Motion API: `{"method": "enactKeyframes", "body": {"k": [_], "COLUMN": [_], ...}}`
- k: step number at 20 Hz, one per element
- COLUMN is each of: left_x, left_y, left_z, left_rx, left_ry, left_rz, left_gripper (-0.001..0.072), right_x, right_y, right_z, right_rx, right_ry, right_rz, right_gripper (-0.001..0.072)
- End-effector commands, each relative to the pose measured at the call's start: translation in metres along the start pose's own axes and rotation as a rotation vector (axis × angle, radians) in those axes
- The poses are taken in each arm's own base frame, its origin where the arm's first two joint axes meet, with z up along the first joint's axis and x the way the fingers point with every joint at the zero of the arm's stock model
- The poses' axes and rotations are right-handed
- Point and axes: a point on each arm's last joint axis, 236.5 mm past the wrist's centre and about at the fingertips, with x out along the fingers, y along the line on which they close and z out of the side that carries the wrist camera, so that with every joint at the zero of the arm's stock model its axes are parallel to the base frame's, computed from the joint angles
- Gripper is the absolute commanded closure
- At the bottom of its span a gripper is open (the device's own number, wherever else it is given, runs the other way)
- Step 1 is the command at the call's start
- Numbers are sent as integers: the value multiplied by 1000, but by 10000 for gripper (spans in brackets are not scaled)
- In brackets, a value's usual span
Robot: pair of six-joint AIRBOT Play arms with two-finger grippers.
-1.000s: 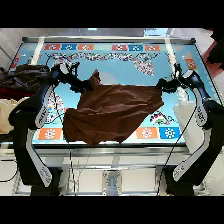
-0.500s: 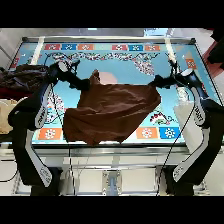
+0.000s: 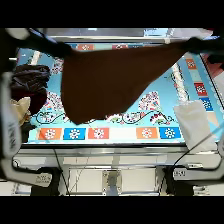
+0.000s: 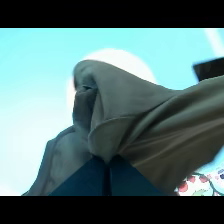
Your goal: Fold the shirts.
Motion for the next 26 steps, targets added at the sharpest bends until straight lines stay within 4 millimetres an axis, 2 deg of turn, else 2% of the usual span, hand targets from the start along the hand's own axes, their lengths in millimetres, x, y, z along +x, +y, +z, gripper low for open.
{"method": "enactKeyframes", "body": {"k": [1, 2, 4, 7, 8, 9, 10, 12, 13, 15, 17, 19, 21, 22, 23, 24, 25, 26], "left_x": [-147, -180, -229, -277, -281, -277, -263, -207, -170, -95, -20, 56, 126, 162, 187, 206, 216, 217], "left_y": [-19, -28, -53, -65, -66, -66, -63, -53, -47, -32, -13, 1, 7, 11, 15, 22, 32, 43], "left_z": [28, 30, 23, 18, 19, 19, 16, 1, -10, -29, -39, -48, -65, -77, -86, -90, -86, -72], "left_rx": [82, 87, 98, 119, 121, 119, 110, 78, 56, 44, 20, -23, -85, -127, -150, -171, -179, -177], "left_ry": [-246, -307, -377, -472, -488, -478, -444, -308, -221, -71, 22, 73, 116, 133, 140, 129, 93, 33], "left_rz": [87, 89, 46, 57, 59, 54, 49, 26, 8, -10, -14, -30, -66, -78, -77, -62, -39, -10], "left_gripper": [697, 697, 697, 697, 698, 697, 698, 697, 697, 697, 697, 697, 691, 594, 270, -13, -4, -4], "right_x": [-131, -157, -189, -222, -226, -227, -223, -205, -189, -143, -84, -19, 47, 75, 102, 122, 136, 144], "right_y": [60, 75, 102, 130, 134, 135, 131, 113, 100, 61, 15, -26, -63, -77, -90, -100, -107, -114], "right_z": [49, 55, 54, 56, 57, 56, 57, 55, 52, 36, 5, -42, -91, -112, -130, -142, -147, -144], "right_rx": [-187, -217, -260, -307, -314, -314, -308, -271, -243, -161, -53, 63, 172, 211, 244, 263, 271, 270], "right_ry": [-220, -272, -319, -392, -403, -402, -395, -360, -325, -221, -85, 64, 168, 196, 210, 209, 200, 170], "right_rz": [-155, -180, -192, -206, -208, -208, -210, -208, -201, -182, -155, -120, -104, -108, -118, -131, -144, -162], "right_gripper": [687, 687, 687, 687, 687, 687, 687, 687, 686, 686, 686, 684, 681, 646, 478, 336, 326, 326]}}
